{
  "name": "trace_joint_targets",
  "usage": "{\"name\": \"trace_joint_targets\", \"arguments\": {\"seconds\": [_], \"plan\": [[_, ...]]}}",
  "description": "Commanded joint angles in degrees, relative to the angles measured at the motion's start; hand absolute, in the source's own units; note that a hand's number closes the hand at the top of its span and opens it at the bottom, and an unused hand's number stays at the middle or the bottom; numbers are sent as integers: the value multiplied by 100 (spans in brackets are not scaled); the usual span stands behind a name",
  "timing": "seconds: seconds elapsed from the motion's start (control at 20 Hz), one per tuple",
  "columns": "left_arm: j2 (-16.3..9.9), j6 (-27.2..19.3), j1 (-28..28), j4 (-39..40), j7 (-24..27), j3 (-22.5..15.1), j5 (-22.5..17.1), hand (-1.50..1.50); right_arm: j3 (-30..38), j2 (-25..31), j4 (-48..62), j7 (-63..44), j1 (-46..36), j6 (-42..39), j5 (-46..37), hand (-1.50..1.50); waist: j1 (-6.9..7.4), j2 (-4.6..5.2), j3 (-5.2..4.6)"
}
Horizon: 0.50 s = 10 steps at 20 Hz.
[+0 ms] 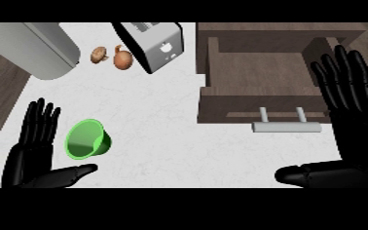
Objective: Pick up the cup, place it into the drawer and close the drawer
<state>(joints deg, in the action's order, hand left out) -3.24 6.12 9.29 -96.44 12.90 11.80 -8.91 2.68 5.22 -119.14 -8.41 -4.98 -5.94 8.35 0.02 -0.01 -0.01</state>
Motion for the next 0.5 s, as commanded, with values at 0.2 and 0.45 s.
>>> {"name": "trace_joint_targets", "arguments": {"seconds": [0.2, 0.45], "plan": [[-164, 446, -141, 1573, 1066, 231, 71, -150, -104, -126, 253, -64, -294, 158, -150, -150, 6, 3, -1], [-379, 571, -281, 2008, 1296, 458, -49, -150, 505, 307, 303, 153, -136, -390, 416, -150, -2, 1, 1]]}}
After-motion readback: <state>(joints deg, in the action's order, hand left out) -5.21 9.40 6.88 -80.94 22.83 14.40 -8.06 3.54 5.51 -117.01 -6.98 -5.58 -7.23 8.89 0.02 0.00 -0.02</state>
